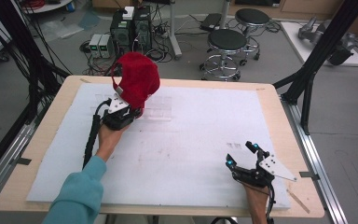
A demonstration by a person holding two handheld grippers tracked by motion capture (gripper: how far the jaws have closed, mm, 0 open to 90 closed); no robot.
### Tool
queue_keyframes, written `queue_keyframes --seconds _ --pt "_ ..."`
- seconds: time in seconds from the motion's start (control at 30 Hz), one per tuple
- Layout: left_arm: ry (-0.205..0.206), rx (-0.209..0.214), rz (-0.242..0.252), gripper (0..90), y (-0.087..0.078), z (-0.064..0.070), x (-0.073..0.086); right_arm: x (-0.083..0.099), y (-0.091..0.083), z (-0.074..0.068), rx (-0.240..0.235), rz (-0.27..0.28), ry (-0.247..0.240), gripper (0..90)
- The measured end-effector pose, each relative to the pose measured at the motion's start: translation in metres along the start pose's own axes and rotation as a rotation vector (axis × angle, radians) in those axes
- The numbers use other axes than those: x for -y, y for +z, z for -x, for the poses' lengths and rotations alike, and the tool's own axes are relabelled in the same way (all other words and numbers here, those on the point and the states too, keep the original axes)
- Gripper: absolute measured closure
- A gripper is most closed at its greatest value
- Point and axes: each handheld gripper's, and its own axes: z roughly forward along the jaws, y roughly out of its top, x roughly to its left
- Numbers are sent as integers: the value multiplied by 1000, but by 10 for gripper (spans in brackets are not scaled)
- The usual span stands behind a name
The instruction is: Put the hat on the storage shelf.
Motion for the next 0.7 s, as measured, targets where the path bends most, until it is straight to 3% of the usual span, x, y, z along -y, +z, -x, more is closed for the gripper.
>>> queue_keyframes --seconds 0.2,0.3,0.4,0.43,0.5,0.7 --pt "-21 -8 -8 749 -2 -2 7 0 0 -1 3 0 -3 98" --pt "-34 -11 -30 550 -3 -5 8 0 0 -1 5 -1 1 98" --pt "-70 12 9 314 -5 -7 8 0 0 -1 4 0 -5 98" --pt "-88 26 33 260 -7 -8 8 0 0 -1 4 0 -6 98" --pt "-84 65 58 174 -14 -11 9 0 0 -1 5 -1 -8 98" --pt "-49 112 71 142 -41 -19 21 0 0 -2 4 -3 -14 98"
